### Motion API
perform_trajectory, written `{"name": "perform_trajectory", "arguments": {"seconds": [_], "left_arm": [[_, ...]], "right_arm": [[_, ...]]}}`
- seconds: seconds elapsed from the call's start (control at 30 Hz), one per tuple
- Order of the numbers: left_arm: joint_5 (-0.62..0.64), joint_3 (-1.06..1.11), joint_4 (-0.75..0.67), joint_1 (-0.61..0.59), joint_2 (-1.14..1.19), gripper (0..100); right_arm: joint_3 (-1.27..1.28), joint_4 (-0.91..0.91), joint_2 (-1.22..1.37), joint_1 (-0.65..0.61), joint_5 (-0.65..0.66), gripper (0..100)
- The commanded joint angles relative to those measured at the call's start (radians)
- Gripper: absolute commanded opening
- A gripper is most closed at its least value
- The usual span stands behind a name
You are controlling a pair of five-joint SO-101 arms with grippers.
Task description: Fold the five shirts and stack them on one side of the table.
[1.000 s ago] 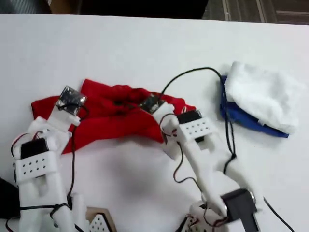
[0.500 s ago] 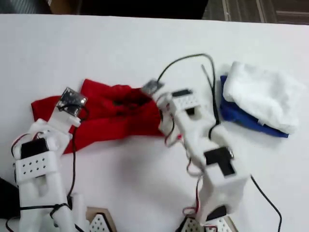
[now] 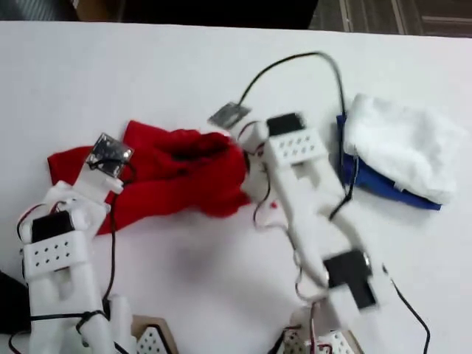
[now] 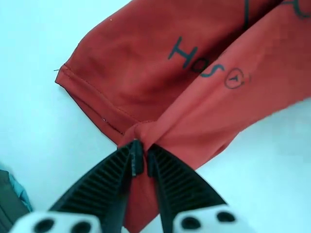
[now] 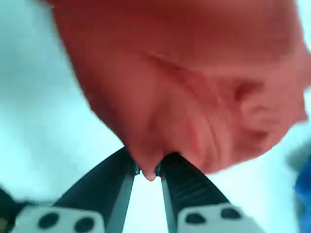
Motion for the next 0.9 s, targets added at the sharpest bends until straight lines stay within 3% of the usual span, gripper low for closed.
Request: {"name": "perform_trajectory", "arguments": {"seconds": [0.0, 0.13, 0.4, 0.63, 0.87], "left_arm": [[-0.009, -0.007, -0.002, -0.003, -0.023, 3], [-0.009, -0.007, -0.002, -0.003, -0.023, 3], [-0.009, -0.007, -0.002, -0.003, -0.023, 3], [-0.009, -0.002, 0.002, -0.003, -0.023, 3], [-0.005, -0.007, 0.0, -0.003, -0.023, 3]], "right_arm": [[0.196, -0.031, -0.225, -0.116, 0.052, 2.1], [0.367, -0.182, -0.302, -0.102, 0.032, 2.1], [0.365, -0.479, -0.053, 0.182, 0.026, 4.7], [0.038, -0.424, 0.251, 0.239, 0.02, 31.7], [-0.256, -0.214, 0.283, 0.285, -0.009, 34.1]]}}
